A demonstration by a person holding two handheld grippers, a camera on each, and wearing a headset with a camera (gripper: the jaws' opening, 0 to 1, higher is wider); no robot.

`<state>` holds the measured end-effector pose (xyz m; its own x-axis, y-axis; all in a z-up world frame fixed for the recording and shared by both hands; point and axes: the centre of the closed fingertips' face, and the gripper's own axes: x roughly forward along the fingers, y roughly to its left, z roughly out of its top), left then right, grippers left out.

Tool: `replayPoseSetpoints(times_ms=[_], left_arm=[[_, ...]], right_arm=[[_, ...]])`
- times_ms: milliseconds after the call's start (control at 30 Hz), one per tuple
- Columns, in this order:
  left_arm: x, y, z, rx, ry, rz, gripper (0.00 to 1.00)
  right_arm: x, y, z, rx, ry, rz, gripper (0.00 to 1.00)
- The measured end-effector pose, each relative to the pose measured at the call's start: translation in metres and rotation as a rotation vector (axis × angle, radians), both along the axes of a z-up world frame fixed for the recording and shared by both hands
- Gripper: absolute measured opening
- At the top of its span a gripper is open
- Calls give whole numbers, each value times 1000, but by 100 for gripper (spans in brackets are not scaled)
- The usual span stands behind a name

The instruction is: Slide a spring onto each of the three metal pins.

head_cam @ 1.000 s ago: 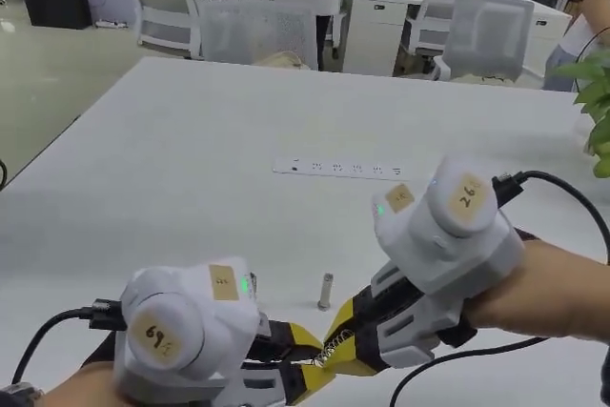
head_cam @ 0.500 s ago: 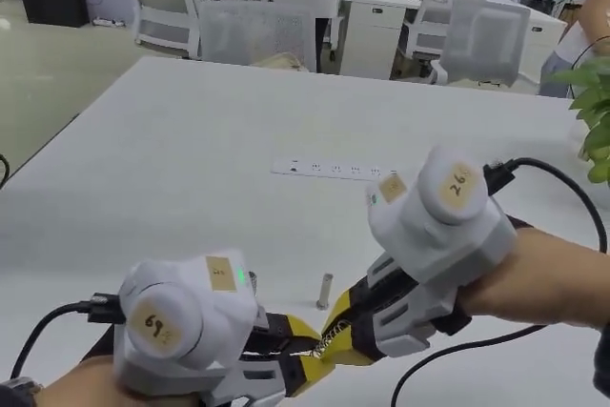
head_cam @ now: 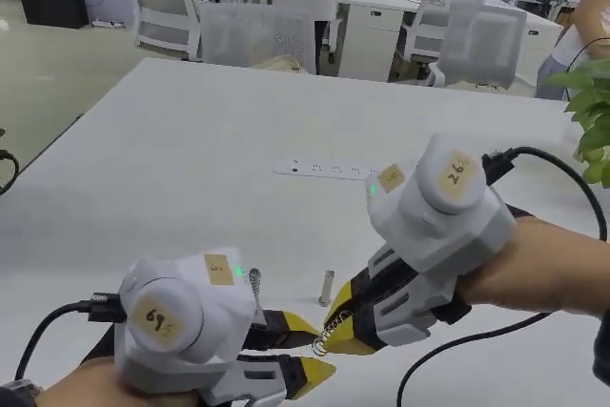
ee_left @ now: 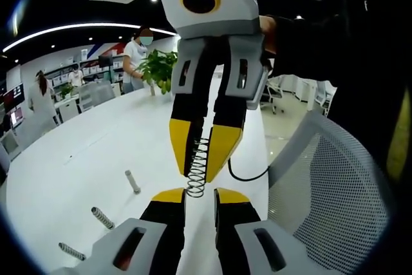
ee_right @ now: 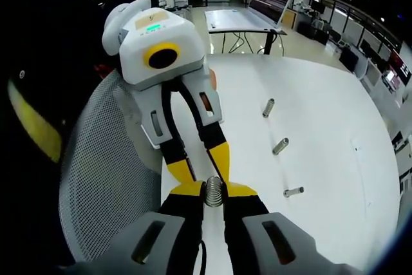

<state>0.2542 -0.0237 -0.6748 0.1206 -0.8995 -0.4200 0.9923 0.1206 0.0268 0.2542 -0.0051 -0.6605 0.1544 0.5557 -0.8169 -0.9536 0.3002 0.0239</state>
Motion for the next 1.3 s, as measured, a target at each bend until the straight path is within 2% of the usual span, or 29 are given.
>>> replayPoseSetpoints(times_ms=[300, 500, 800, 1067, 1300], left_arm=[[0, 6, 0, 5, 18, 33, 20], [6, 19, -2, 7, 25, 78, 26], [24, 54, -9, 18, 37, 159, 32], [39, 86, -15, 8, 54, 227, 36], [46, 101, -19, -20, 69, 265, 43]], right_arm=[[1, -5, 2, -16, -17, -17, 8], [1, -7, 2, -21, -17, -22, 8], [10, -15, 0, -32, -21, -39, 8], [16, -23, 0, -43, -24, -70, 8], [22, -34, 1, -54, -28, -111, 8]])
